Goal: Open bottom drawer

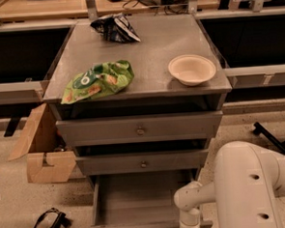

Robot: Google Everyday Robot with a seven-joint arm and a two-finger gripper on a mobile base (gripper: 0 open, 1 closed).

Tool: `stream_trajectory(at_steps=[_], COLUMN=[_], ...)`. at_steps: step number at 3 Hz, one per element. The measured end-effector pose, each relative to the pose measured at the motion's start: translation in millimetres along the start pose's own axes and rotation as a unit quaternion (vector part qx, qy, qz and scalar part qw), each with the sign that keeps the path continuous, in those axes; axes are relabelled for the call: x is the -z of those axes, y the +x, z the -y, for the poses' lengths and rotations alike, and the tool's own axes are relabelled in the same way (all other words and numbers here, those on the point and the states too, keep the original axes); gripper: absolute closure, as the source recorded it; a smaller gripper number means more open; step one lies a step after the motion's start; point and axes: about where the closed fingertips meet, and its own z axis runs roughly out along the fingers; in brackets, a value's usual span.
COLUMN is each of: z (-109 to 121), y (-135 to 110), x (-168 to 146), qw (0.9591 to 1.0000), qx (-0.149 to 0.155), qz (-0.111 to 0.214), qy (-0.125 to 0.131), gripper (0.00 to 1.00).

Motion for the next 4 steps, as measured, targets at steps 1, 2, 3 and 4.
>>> stream_trajectory(at_steps=[1,2,3,4], z=[-3.4,-1.9,-7.5,-9.0], y=[2.0,1.5,2.5,2.2], x=[-1.8,-0.1,-2.1,-0.9], qw=[1.0,1.0,0.9999,0.9997], qx=[0.0,0.0,-0.002,-0.003], qz=[-0.002,-0.001,-0.001,0.0], qy=[-0.006,-0.006,-0.017,-0.024], gripper=[1.0,1.0,1.0,1.0])
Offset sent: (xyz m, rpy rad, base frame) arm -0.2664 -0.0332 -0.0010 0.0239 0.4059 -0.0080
